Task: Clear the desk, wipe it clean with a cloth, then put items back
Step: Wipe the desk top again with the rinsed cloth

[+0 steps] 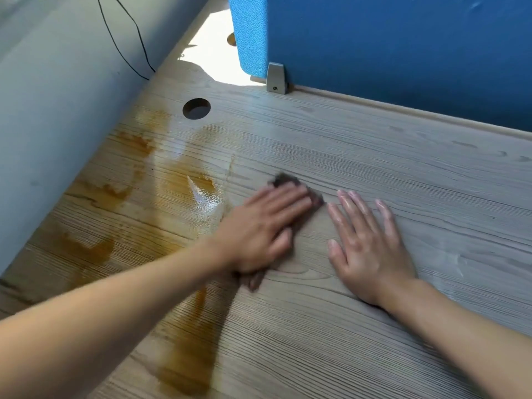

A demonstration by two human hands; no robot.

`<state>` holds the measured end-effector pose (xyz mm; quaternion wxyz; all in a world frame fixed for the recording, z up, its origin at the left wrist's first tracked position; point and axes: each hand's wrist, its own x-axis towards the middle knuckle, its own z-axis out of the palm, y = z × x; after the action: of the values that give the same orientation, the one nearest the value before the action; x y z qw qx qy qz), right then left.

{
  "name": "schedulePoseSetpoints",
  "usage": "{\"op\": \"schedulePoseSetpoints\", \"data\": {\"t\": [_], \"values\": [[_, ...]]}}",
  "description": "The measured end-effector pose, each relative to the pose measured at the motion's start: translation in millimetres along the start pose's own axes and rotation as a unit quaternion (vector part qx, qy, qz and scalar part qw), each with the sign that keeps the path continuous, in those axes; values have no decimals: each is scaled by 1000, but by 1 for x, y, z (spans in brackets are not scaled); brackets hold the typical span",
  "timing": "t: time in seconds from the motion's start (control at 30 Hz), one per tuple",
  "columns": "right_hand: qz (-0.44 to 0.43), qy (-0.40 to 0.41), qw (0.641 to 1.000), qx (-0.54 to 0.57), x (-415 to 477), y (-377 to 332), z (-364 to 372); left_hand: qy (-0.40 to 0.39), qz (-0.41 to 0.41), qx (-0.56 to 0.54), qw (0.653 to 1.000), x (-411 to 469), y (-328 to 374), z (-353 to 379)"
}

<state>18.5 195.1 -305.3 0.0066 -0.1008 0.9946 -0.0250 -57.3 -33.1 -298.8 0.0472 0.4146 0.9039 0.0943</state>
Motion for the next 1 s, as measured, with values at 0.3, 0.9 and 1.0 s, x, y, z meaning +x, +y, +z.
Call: {"op": "schedulePoseSetpoints", "data": {"t": [0.3, 0.9, 1.0], "values": [[6, 17, 1000, -4, -3, -2, 0, 24, -91, 45, 995, -22, 32, 3], [33, 16, 999, 10, -38, -42, 5, 19, -64, 30, 997, -69, 57, 9], [29, 14, 999, 0, -39, -41, 2, -20, 59, 3, 998, -92, 66, 7]]}}
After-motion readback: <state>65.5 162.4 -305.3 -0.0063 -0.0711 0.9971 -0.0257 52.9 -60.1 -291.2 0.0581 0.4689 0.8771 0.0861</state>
